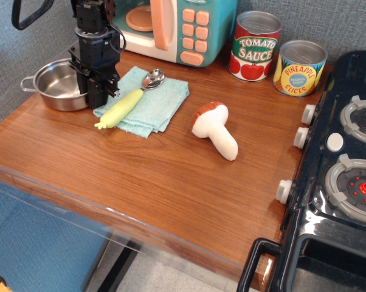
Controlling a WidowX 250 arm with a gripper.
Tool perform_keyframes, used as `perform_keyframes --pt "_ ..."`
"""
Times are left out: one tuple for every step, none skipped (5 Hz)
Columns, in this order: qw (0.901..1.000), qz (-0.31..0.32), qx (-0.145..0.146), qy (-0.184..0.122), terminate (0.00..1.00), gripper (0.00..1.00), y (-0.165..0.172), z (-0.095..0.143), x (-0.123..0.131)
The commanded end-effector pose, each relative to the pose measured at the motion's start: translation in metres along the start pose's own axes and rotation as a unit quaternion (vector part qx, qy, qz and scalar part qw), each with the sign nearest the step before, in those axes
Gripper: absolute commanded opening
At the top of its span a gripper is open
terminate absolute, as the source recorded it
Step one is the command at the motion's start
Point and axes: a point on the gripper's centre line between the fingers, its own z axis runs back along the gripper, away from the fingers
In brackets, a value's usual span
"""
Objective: Move the silver pot to the opposite corner.
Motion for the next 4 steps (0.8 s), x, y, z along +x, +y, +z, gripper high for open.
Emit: perform_keyframes --pt "0.9981 0.016 0.032 -0.051 0.00 0.00 -0.013 0.069 -0.008" --pt "0.9964 0.023 0.041 -0.070 0.00 0.00 -0.047 0.102 -0.004" --pt "0.9965 0.011 0.036 -0.075 0.00 0.00 -0.094 0.119 0.004" --pt "0.9970 -0.024 0.016 -0.071 0.00 0.00 -0.146 0.115 0.002"
